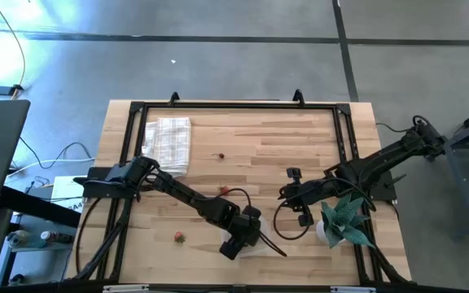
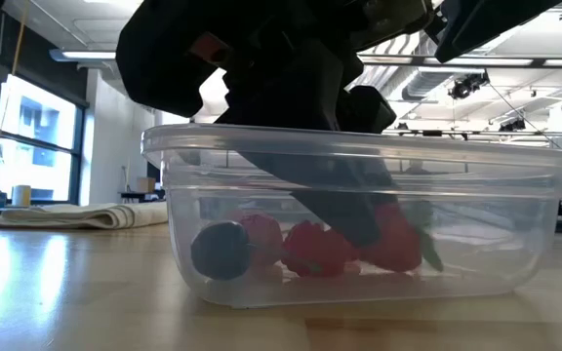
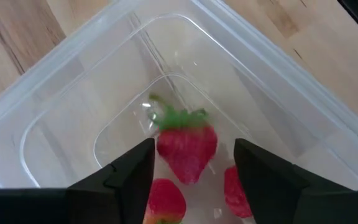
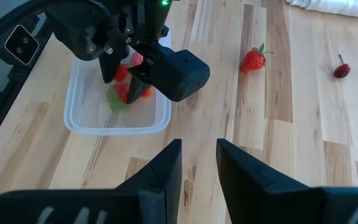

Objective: Pick and placing Produce into tupperware
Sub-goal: Adjust the transparent bin

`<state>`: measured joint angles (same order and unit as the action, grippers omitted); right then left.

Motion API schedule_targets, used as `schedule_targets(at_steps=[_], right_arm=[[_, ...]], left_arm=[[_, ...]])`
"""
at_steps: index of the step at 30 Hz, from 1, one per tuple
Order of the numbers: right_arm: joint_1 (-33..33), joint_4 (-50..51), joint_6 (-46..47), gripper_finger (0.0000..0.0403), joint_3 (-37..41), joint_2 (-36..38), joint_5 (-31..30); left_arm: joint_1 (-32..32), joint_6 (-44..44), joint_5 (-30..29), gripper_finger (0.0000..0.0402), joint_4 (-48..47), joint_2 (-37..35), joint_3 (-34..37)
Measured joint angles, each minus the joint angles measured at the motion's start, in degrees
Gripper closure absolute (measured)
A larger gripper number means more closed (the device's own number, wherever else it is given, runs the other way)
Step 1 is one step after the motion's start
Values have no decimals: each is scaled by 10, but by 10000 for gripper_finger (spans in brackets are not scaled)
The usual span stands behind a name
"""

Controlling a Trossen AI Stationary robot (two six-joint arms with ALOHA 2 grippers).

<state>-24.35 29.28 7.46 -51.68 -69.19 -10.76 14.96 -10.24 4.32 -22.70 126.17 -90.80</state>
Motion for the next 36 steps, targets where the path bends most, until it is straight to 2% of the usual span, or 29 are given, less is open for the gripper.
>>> schedule_targets(at_steps=[13, 23, 36], right_arm=[[0, 0, 0, 313, 0, 0, 0], [0, 0, 0, 313, 0, 0, 0], [0, 0, 0, 313, 0, 0, 0]], left_arm=[[0, 1, 23, 231, -7, -30, 0], [0, 0, 9, 234, -158, -40, 0], [0, -6, 2, 234, -231, -45, 0]])
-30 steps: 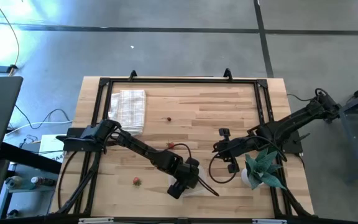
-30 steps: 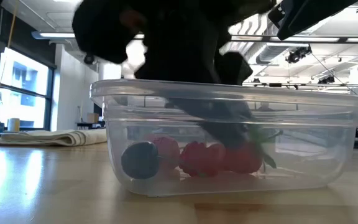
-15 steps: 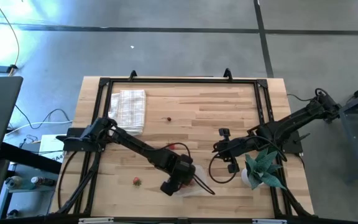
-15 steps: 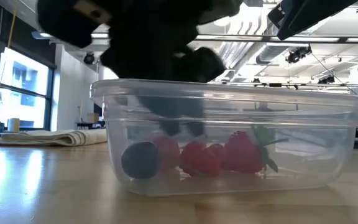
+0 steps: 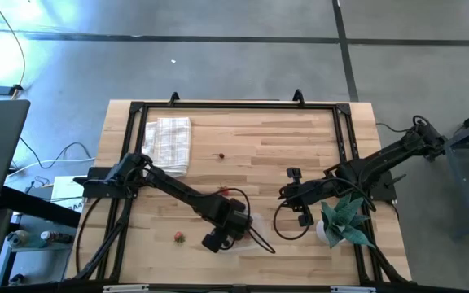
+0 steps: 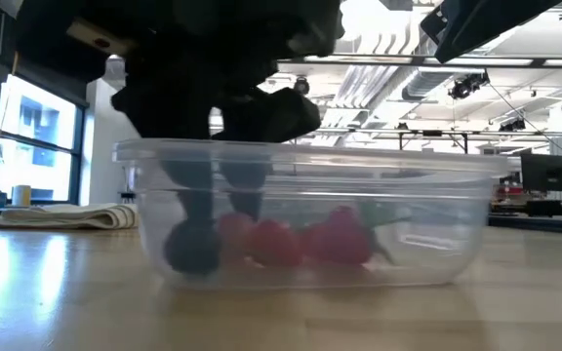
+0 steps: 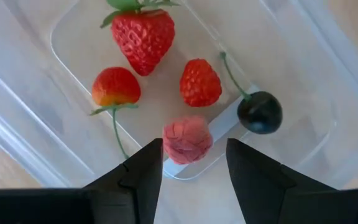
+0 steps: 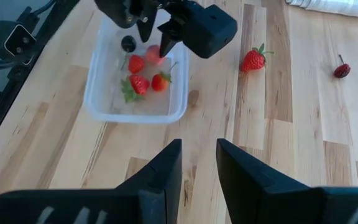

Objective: Pick and placing Produce into tupperware
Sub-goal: Adjust the transparent bin, then put the red cherry into the transparent bin

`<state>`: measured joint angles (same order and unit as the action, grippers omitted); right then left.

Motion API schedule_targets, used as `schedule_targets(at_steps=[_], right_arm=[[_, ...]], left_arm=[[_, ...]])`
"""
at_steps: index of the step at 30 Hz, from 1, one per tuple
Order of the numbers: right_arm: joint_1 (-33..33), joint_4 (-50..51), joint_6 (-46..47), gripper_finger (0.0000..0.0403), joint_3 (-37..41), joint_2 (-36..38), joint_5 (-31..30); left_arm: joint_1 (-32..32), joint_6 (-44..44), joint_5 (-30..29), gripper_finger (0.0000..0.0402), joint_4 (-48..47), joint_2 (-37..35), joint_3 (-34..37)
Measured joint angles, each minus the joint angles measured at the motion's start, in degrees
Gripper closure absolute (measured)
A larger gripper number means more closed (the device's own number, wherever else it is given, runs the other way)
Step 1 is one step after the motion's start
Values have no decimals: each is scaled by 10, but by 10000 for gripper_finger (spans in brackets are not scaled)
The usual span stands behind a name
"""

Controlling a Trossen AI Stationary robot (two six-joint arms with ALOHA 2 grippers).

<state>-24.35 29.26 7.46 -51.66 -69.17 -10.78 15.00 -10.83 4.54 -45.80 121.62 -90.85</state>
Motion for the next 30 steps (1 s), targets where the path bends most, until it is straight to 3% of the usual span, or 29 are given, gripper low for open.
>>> schedule_targets(at_steps=[5, 15, 21, 25, 30], right_arm=[[0, 0, 0, 313, 0, 0, 0], [0, 0, 0, 313, 0, 0, 0], [0, 0, 0, 313, 0, 0, 0], [0, -1, 0, 313, 1, 0, 0], [0, -4, 0, 313, 1, 0, 0]], left_arm=[[0, -14, -24, 234, -44, 0, 0], [0, -28, -36, 234, -38, -17, -2], [0, -29, -51, 234, -82, -36, -56], [0, -28, -80, 234, -157, -43, -119], [-4, -17, -156, 234, -320, -45, -211]])
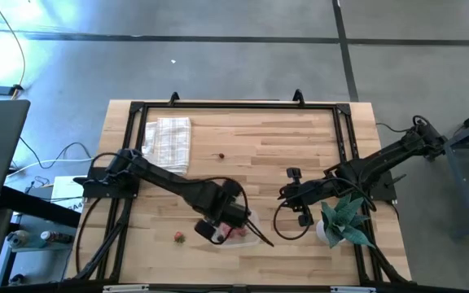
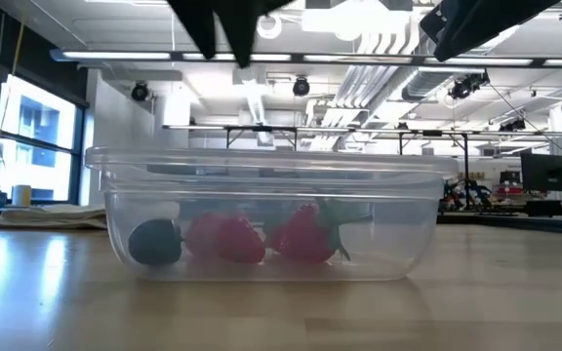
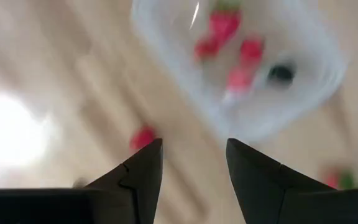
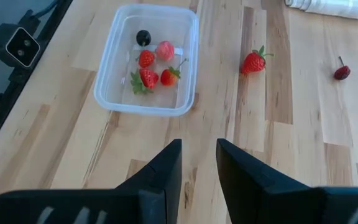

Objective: Pick and placing Produce into tupperware
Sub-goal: Put the red cherry into the transparent bin

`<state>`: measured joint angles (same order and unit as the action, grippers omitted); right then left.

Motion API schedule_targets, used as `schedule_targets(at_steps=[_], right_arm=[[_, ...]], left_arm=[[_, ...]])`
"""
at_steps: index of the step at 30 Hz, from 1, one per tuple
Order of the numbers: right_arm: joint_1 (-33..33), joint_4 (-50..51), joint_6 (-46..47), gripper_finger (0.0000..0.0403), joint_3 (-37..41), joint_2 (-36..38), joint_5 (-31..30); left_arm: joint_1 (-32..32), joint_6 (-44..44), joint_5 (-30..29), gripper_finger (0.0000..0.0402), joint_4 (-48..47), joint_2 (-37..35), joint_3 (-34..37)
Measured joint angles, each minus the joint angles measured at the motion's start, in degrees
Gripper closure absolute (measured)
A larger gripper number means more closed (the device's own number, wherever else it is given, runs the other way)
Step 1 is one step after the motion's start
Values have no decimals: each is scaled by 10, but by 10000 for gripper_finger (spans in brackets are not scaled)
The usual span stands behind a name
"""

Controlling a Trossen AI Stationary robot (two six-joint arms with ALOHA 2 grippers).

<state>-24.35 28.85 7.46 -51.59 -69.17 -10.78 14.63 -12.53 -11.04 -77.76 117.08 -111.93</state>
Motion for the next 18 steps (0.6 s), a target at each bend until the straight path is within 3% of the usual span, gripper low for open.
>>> schedule_targets(at_steps=[5, 13, 18], right_arm=[[0, 1, 0, 313, 0, 0, 0], [0, 0, 0, 313, 0, 0, 0], [0, 1, 0, 313, 0, 0, 0]], left_arm=[[-13, 27, -75, 234, -128, -8, -77], [-80, 40, -93, 234, -122, -69, -89], [-150, 32, -75, 234, -122, -98, -88]])
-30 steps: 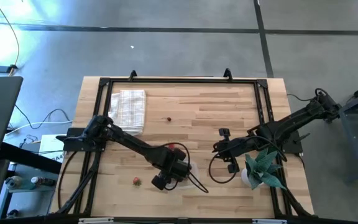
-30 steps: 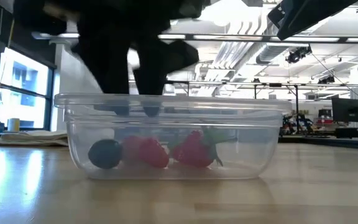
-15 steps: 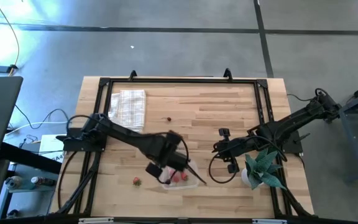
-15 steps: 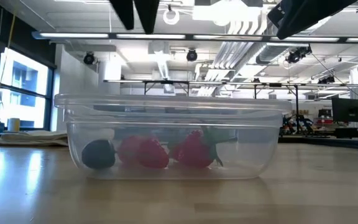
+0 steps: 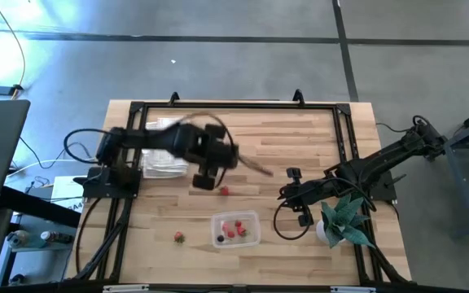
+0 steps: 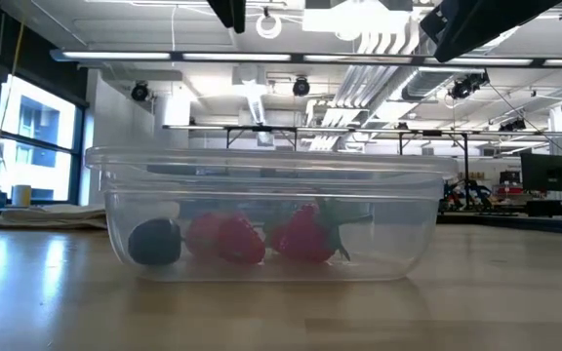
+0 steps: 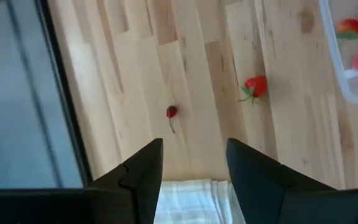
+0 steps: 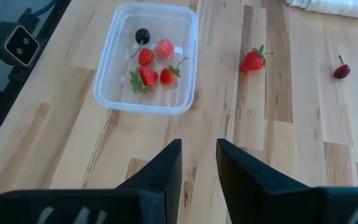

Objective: Pick and placing Produce into tupperware
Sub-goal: Put the red cherry into the transparent bin

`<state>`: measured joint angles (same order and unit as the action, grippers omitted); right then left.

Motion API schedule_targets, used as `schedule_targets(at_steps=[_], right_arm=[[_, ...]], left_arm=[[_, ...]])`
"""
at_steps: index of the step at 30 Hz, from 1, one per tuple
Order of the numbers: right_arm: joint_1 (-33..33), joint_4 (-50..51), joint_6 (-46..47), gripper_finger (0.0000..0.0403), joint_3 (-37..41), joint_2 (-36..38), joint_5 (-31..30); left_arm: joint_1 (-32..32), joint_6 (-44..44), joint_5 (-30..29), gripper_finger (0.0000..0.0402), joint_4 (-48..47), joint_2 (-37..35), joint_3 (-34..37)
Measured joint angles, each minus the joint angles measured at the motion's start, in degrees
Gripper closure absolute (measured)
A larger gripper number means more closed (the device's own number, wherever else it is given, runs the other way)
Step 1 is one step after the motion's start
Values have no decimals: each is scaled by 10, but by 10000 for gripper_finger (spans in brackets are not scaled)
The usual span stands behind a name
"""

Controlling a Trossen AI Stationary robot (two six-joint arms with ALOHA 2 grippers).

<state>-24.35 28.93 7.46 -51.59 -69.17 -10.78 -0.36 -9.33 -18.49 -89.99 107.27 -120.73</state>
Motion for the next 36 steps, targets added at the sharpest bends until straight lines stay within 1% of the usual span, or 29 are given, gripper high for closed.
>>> schedule_targets(at_steps=[4, 8, 10, 13, 14, 19, 21, 27, 30, 33, 36], right_arm=[[0, 1, 0, 313, 0, 0, 0], [0, -1, 0, 313, 0, 0, 0], [0, 0, 0, 313, 0, 0, 0], [0, 0, 0, 313, 0, 0, 0], [0, -1, 0, 313, 0, 0, 0], [0, -1, 0, 313, 0, 0, 0], [0, -1, 0, 313, 0, 0, 0], [0, -1, 0, 313, 0, 0, 0], [0, -1, 0, 313, 0, 0, 0], [0, -1, 0, 313, 0, 0, 0], [0, -1, 0, 313, 0, 0, 0]], left_arm=[[-62, -67, 64, 234, 5, -5, 0], [-108, -171, 99, 234, 14, -2, 0], [-130, -216, 136, 234, 25, 4, 0], [-166, -262, 196, 234, 42, 7, 0], [-180, -275, 208, 234, 48, 9, 0], [-243, -350, 218, 234, 71, 16, 6], [-268, -385, 235, 234, 90, 18, 19], [-331, -472, 296, 234, 149, 23, 109], [-344, -520, 304, 234, 180, 25, 151], [-346, -558, 284, 234, 197, 26, 184], [-341, -591, 281, 234, 226, 29, 213]])
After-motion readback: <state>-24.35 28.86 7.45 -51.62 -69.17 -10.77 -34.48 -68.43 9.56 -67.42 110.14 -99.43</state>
